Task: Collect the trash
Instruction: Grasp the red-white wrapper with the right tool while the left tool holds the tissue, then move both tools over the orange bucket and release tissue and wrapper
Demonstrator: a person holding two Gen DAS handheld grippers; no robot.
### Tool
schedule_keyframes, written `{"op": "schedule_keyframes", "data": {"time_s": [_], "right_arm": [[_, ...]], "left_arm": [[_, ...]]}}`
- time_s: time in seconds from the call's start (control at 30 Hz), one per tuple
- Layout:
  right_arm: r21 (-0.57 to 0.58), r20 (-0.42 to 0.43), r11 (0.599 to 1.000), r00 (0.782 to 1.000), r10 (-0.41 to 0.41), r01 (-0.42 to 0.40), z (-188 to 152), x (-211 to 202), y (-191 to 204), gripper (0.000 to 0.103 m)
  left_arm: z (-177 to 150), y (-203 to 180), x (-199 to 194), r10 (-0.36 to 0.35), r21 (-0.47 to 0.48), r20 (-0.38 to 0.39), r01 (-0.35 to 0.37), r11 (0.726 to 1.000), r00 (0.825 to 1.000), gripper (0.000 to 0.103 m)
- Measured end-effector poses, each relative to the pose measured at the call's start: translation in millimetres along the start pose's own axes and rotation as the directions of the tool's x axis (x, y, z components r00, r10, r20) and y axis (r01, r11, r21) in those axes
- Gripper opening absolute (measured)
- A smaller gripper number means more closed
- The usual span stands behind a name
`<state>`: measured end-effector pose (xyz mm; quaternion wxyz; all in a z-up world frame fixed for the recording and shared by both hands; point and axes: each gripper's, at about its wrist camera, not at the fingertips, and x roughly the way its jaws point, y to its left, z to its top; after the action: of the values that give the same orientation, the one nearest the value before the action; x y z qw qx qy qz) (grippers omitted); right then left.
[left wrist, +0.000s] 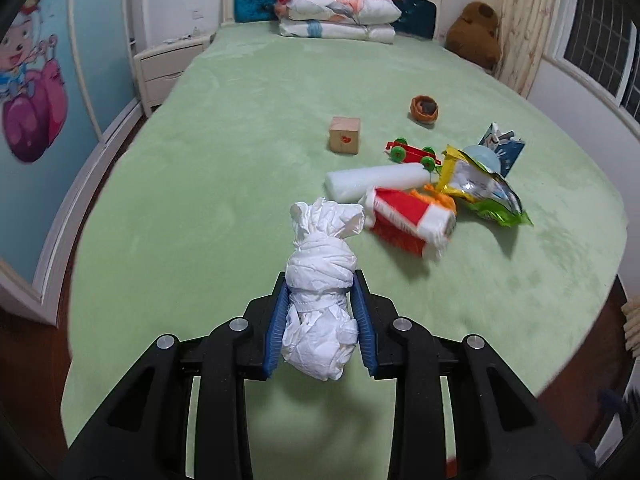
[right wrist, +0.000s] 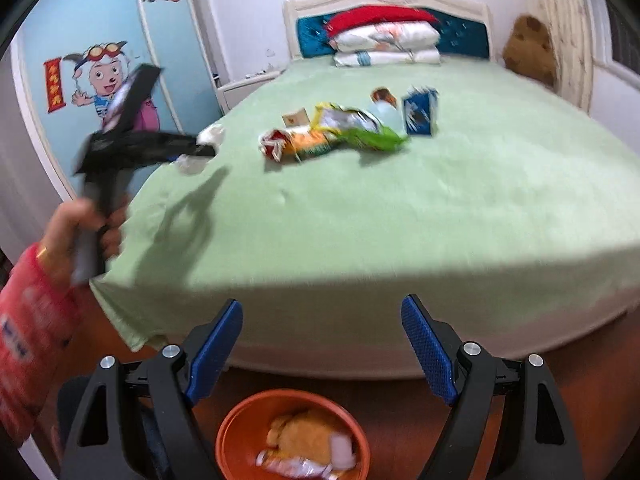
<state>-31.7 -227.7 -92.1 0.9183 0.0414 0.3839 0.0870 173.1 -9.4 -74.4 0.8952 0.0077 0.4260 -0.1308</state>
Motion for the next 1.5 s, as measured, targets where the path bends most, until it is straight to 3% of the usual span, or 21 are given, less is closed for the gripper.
{"op": "schedule_keyframes", "data": {"time_s": [0.27,0.6,0.63,0.8,0.97,1.23,1.5], "right_arm": [[-0.183,0.066,0.98,0.996,-0.064,0.075,77.4,67.3,39.6,0.08],[-0.255,-0.048,0.963,0.993,-0.106,0.091,159.0,166.5,76.7,0.072],[-0.278,-0.062,0.955,0.99,-0.131,0.109,164.1,178.0,81.1,0.069],[-0.309,-0.138,0.935,0.965,-0.224,0.173,170.8,211.1,87.1,0.031],[-0.226,-0.121,0.967,0.981,-0.151,0.121,173.6,190.9,74.2,0.021],[-0.162,-0.039,0.986,0.999,-0.036,0.03,173.1,127.4,61.9,0.02],[-0.158,0.014,0.986,0.999,0.05,-0.047,148.8,53.5,49.9,0.02]], "left_arm": [[-62.7,14.6,-65.3,-0.015,-0.011,0.051,0.016,1.0,0.999,0.03],[-107.0,25.9,-95.2,-0.069,-0.079,0.041,0.072,0.994,0.997,0.03],[-108.8,26.3,-95.0,-0.074,-0.085,0.037,0.077,0.993,0.997,0.03],[-113.7,27.7,-92.8,-0.1,-0.112,0.023,0.102,0.988,0.995,0.03],[-113.9,24.6,-94.6,-0.093,-0.102,0.032,0.096,0.99,0.995,0.03],[-115.9,14.6,-94.9,-0.102,-0.083,0.036,0.105,0.991,0.994,0.03],[-113.7,-9.8,-100.5,-0.124,-0.032,0.034,0.125,0.992,0.992,0.03]]}}
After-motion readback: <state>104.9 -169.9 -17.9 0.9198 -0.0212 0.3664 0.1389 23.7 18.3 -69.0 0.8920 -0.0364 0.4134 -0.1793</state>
